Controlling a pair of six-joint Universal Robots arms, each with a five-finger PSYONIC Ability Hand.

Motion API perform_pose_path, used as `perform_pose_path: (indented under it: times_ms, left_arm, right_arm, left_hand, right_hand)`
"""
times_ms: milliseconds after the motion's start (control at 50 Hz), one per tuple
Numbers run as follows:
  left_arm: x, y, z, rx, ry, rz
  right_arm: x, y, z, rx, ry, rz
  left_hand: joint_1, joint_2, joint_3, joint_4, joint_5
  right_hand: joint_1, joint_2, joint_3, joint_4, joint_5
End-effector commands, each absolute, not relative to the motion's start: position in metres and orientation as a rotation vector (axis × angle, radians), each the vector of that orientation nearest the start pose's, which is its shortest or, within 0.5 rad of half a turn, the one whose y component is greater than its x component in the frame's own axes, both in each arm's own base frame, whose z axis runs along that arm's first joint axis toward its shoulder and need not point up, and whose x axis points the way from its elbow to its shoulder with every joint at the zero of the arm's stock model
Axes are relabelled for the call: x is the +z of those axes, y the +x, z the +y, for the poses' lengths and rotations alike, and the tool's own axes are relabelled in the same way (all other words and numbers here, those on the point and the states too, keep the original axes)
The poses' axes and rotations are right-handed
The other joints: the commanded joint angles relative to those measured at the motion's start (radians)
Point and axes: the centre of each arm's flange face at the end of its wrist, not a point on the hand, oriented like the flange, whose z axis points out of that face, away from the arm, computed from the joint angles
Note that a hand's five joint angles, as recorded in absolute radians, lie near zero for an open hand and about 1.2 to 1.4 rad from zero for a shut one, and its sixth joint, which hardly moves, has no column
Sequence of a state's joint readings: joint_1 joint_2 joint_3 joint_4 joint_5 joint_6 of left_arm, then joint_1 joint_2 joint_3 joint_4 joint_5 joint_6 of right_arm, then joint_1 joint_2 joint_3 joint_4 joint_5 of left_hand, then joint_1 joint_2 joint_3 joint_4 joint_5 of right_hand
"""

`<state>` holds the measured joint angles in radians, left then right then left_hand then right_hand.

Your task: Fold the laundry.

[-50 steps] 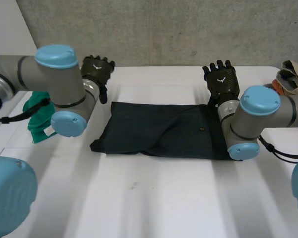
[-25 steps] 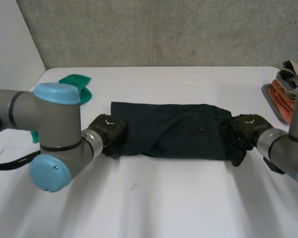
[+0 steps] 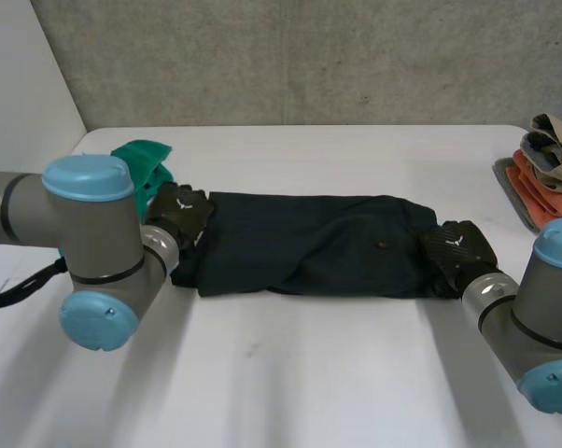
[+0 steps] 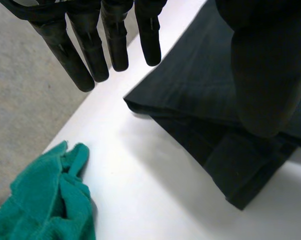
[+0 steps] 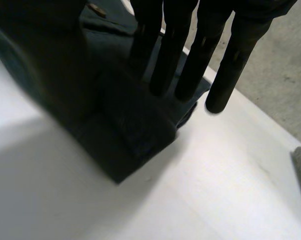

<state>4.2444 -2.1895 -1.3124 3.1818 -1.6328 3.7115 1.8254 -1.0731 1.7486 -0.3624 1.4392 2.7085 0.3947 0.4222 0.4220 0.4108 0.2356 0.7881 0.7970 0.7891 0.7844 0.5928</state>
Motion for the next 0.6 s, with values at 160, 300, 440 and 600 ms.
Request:
perform_pose_path:
  times_ms: [160,300,440,600]
  left_arm:
    - [0.207,-0.289,-0.284,-1.91,1.057,2.199]
    - [0.216,-0.289,-0.276,-1.95,1.051,2.206]
    - [0.228,-0.283,-0.276,-1.99,0.99,2.212]
    - [0.242,-0.271,-0.276,-2.035,0.905,2.222]
  right_arm:
    - [0.153,0.168,-0.324,-2.085,-1.146,2.473]
    - [0.173,0.179,-0.334,-2.177,-1.568,2.292]
    - [0.195,0.284,-0.277,-2.275,-1.836,1.584]
    - [0.155,0.358,-0.177,-1.954,-1.923,0.907]
  left_hand:
    - [-0.22,-0.248,-0.247,-0.236,-0.236]
    - [-0.22,-0.248,-0.247,-0.236,-0.236]
    - [-0.22,-0.248,-0.247,-0.236,-0.236]
    - [-0.22,-0.248,-0.247,-0.236,-0.236]
  right_hand:
    - [0.608,0.599,0.607,0.612,0.629]
    - [0.608,0.599,0.607,0.612,0.629]
    - [0.608,0.599,0.607,0.612,0.629]
    - [0.608,0.599,0.607,0.612,0.629]
